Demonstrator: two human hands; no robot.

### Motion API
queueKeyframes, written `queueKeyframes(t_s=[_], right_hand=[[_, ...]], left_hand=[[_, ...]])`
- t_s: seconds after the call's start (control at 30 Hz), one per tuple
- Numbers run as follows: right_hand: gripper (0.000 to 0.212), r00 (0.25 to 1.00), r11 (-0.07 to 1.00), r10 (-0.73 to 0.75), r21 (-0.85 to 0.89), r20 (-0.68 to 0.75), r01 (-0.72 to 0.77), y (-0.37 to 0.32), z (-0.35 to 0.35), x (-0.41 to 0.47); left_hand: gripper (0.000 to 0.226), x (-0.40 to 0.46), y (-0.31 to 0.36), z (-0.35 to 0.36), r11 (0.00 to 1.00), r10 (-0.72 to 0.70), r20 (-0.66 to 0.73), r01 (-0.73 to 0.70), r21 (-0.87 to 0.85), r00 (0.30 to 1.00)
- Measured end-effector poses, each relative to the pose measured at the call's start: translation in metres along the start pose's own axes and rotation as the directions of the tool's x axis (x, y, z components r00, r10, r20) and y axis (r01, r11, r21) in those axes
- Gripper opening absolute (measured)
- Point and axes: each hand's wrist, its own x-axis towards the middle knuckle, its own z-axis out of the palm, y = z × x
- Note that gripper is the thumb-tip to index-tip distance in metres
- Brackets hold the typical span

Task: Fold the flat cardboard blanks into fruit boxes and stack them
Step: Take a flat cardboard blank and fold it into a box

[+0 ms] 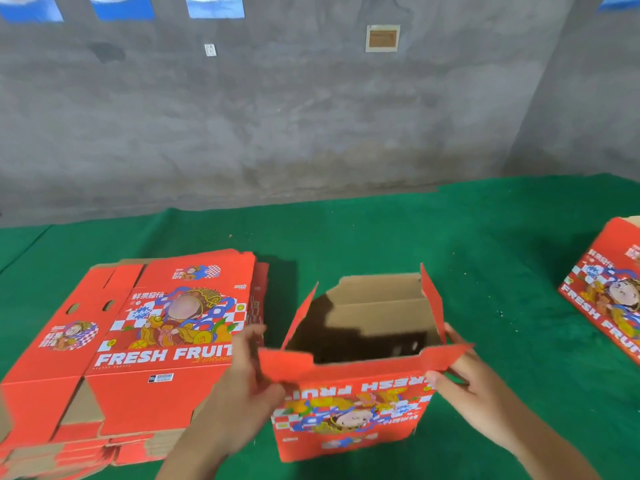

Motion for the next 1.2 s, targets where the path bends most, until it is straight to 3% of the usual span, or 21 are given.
queueKeyframes(t_s=[0.07,0.17,0.23,0.33,0.43,0.5,0.6,0.63,0.67,0.73,0.77,0.83,0.87,0.93,1.03,1.1,1.2], right_hand=[[0.019,0.995,0.996,0.091,0.007,-0.045,-0.09,-0.002,0.011,-0.003],[0.056,0.987,0.925,0.123,-0.348,-0.105,-0.153,-0.01,0.018,-0.004],[0.056,0.984,0.884,0.134,-0.436,-0.118,-0.172,-0.017,0.022,-0.004],[0.043,0.985,0.93,0.132,-0.33,-0.113,-0.162,-0.021,0.027,-0.004],[0.032,0.973,0.968,0.151,-0.172,-0.173,-0.181,-0.028,0.029,-0.003],[0.025,0.955,0.977,0.148,-0.11,-0.256,-0.181,-0.033,0.027,-0.001],[0.044,0.915,0.97,0.182,-0.089,-0.359,-0.227,-0.031,0.021,-0.002],[0.048,0.9,0.961,0.2,-0.099,-0.387,-0.257,-0.029,0.019,-0.003],[0.048,0.889,0.955,0.216,-0.104,-0.404,-0.279,-0.026,0.017,-0.003],[0.028,0.881,0.947,0.233,-0.111,-0.412,-0.302,-0.024,0.017,-0.006],[0.04,0.884,0.952,0.225,-0.103,-0.41,-0.289,-0.024,0.018,-0.007],[0.095,0.888,0.965,0.158,-0.122,-0.432,-0.231,-0.021,0.017,-0.007],[0.11,0.893,0.964,0.12,-0.165,-0.433,-0.21,-0.023,0.018,-0.006],[0.115,0.913,0.948,-0.019,-0.297,-0.408,-0.113,-0.025,0.023,-0.005],[0.105,0.931,0.864,-0.192,-0.504,-0.311,0.01,-0.026,0.031,-0.002],[0.095,0.936,0.853,-0.191,-0.522,-0.297,0.009,-0.026,0.036,0.0],[0.072,0.923,0.894,-0.199,-0.447,-0.329,0.034,-0.03,0.04,0.005]], left_hand=[[0.069,-0.006,-0.009,-0.003,0.978,0.035,0.06,-0.047,0.205,0.998],[0.048,-0.011,-0.01,-0.004,0.967,0.124,0.035,-0.129,0.218,0.992],[0.048,-0.011,-0.012,-0.007,0.942,0.119,0.071,-0.136,0.306,0.99],[0.058,-0.01,-0.014,-0.019,0.913,0.025,0.16,-0.088,0.399,0.987],[0.061,-0.007,-0.006,-0.022,0.908,-0.012,0.149,-0.051,0.416,0.989],[0.054,-0.008,0.004,-0.01,0.963,-0.006,0.071,-0.013,0.267,0.997],[0.029,-0.011,0.012,0.02,0.977,-0.109,-0.154,0.078,-0.197,0.982],[0.021,-0.008,0.009,0.03,0.964,-0.146,-0.261,0.079,-0.253,0.954],[0.022,-0.004,0.004,0.038,0.979,-0.135,-0.366,0.068,-0.19,0.921],[0.049,0.001,-0.002,0.052,0.984,-0.014,-0.5,0.102,0.148,0.866],[0.066,0.003,-0.004,0.056,0.954,0.066,-0.545,0.106,0.28,0.836],[0.091,0.006,-0.001,0.058,0.946,0.143,-0.544,0.047,0.32,0.827],[0.098,0.009,-0.003,0.058,0.944,0.174,-0.527,0.012,0.331,0.832],[0.104,0.013,-0.005,0.056,0.925,0.225,-0.463,-0.038,0.378,0.857],[0.082,0.014,-0.003,0.05,0.861,0.306,-0.344,-0.104,0.498,0.888],[0.06,0.014,-0.007,0.042,0.806,0.349,-0.256,-0.15,0.573,0.901],[0.024,0.016,-0.001,0.028,0.863,0.323,-0.236,-0.183,0.471,0.916]])
